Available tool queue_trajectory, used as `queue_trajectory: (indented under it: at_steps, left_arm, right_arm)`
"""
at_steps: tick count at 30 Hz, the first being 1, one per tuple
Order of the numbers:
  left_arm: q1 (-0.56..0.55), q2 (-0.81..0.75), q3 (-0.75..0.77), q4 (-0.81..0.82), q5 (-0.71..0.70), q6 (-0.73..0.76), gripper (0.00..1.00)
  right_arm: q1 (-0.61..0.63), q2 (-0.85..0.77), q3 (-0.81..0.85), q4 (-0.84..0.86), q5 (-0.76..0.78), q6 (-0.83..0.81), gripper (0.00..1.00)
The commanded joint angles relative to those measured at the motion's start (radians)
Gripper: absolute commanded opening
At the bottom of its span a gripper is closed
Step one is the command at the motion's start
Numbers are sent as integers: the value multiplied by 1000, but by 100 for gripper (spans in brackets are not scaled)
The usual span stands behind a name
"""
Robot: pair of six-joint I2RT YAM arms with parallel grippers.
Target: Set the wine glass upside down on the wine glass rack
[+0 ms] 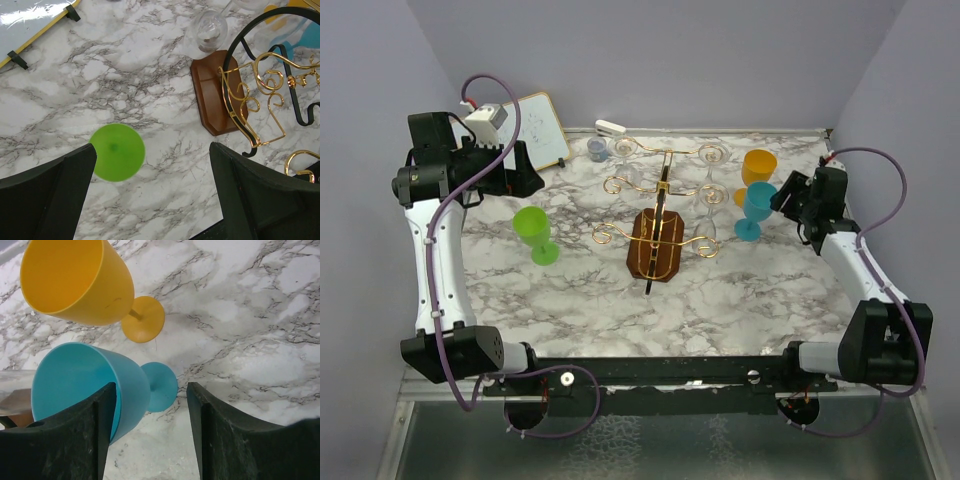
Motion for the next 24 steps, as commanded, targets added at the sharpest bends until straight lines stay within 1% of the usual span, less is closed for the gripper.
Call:
queue_trajectory:
  at_steps: [1,3,5,6,8,9,13,17,21,24]
  left_arm:
    - [6,3,-16,35,21,-4,99]
    - [7,4,-20,37,17,-4,99]
    - [6,3,-25,37,16,-3,99]
    - [6,3,-28,39,14,-3,99]
    - [7,0,-32,39,9,-4,99]
    - [6,-1,-30,37,9,-5,99]
    - [7,-6,2,9,25,-3,99]
    - [6,3,107,-55,45,3,99]
    - [7,15,230,-75,81,-45,99]
    - [6,33,299,-52,158,-102,99]
  right_arm:
    - [2,49,25,67,-39,-18,54]
    - [3,73,30,72,-55,-23,46]
    - [3,94,35,73,-71,-29,32]
    - [3,100,37,70,-72,-31,24]
    - [3,96,39,57,-56,-38,4]
    - [3,81,40,45,-38,-43,2]
    - [3,-50,38,-14,31,-80,1]
    - [3,-224,66,-91,116,-95,1]
    - [3,-391,123,-97,245,-93,1]
    - [3,-463,196,-59,259,-58,1]
